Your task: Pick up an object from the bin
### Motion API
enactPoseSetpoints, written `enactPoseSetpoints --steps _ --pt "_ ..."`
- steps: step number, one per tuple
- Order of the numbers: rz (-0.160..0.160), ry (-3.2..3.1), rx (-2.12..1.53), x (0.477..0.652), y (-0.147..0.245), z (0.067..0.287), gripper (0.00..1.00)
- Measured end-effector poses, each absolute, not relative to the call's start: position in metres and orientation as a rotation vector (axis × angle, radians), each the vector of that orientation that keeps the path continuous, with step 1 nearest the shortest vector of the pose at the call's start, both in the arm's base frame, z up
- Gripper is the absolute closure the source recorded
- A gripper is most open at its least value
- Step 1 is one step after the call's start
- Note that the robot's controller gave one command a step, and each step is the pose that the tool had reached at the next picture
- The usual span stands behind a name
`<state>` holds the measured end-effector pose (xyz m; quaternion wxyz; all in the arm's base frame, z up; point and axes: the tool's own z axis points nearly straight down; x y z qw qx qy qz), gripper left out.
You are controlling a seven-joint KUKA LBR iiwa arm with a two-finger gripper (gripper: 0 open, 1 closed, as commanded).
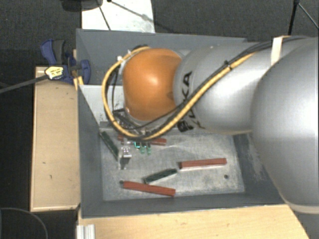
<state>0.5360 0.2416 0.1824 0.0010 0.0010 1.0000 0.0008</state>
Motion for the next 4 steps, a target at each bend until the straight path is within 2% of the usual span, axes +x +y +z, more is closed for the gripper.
enactPoseSetpoints --steps 1,2,3,4 --pt "-0.001 3.137 0.207 0.492 0.207 0.089 1.0" --pt "0.002 3.134 0.211 0.493 0.207 0.09 0.0" --pt "0.002 3.134 0.214 0.493 0.207 0.09 0.0" --pt "0.006 3.128 0.113 0.488 0.174 0.073 1.0"
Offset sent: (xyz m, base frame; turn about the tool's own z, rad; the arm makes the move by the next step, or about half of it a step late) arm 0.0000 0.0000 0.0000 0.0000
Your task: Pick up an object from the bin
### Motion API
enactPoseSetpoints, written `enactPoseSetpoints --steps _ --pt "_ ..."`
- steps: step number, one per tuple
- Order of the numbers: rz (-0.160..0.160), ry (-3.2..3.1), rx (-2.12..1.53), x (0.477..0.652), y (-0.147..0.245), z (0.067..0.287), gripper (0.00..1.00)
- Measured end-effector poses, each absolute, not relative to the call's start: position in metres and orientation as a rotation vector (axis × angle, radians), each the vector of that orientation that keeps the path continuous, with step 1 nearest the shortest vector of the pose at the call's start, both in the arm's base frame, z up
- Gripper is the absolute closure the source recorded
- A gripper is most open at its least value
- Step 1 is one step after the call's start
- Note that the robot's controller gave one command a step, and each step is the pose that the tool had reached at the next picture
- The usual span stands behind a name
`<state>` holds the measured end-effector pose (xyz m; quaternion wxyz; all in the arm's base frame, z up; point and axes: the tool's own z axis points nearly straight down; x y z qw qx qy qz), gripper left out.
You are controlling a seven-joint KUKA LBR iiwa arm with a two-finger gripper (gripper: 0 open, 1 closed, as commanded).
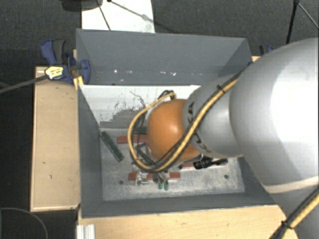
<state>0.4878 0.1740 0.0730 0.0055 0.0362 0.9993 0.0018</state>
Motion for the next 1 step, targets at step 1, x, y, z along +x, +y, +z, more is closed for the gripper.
enactPoseSetpoints --steps 1 --pt "0.006 3.128 0.117 0.4877 0.174 0.073 1.0"
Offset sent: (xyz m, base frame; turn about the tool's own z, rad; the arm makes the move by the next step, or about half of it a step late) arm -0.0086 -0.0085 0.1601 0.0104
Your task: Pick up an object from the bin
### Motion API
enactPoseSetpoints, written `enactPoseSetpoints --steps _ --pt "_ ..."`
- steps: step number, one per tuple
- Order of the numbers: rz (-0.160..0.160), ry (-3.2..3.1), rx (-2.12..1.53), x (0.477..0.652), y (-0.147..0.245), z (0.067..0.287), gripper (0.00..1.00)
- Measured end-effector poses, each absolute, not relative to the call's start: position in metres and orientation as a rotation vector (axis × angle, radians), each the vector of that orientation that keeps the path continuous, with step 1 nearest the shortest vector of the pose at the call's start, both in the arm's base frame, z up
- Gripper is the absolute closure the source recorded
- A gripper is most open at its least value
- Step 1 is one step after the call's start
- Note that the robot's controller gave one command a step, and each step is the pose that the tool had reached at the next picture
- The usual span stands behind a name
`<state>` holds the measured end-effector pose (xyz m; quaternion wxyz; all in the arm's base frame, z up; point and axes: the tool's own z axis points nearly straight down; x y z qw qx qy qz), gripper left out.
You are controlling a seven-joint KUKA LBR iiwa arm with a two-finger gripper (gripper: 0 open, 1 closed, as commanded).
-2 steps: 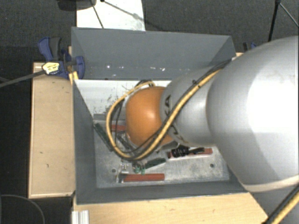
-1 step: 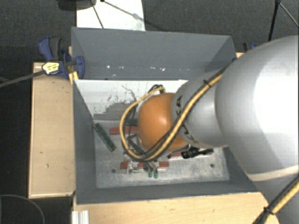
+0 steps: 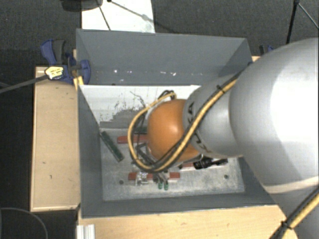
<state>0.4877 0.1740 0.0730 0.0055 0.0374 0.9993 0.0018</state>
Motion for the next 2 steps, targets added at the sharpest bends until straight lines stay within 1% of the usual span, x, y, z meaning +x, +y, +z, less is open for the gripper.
enactPoseSetpoints --steps 1,2 --pt "0.004 3.132 0.118 0.487 0.174 0.075 1.0" --pt "0.003 3.135 0.085 0.492 0.173 0.116 1.0"
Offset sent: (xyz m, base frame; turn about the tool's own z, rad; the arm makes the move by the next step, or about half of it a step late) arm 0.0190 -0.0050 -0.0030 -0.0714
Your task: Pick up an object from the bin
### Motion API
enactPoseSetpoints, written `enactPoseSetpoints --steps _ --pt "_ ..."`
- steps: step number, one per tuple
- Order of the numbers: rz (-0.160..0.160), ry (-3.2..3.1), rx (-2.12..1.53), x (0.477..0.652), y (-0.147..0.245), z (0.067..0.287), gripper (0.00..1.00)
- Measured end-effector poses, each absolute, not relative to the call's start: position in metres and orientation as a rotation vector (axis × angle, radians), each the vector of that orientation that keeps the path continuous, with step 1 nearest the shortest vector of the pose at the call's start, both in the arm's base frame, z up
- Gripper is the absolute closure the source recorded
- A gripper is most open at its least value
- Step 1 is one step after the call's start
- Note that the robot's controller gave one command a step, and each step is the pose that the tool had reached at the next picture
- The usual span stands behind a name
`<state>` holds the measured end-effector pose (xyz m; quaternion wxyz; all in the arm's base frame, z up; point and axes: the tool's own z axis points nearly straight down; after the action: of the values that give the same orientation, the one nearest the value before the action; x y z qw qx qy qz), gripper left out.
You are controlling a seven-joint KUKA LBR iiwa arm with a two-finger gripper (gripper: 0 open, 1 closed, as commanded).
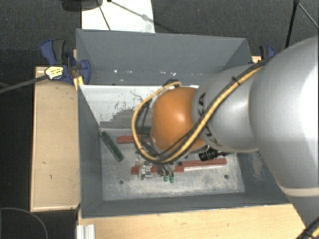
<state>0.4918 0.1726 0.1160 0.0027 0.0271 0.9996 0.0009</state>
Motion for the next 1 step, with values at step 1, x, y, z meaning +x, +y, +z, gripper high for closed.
enactPoseSetpoints --steps 1 --pt "0.001 3.139 -0.08 0.492 0.1628 0.2406 1.0"
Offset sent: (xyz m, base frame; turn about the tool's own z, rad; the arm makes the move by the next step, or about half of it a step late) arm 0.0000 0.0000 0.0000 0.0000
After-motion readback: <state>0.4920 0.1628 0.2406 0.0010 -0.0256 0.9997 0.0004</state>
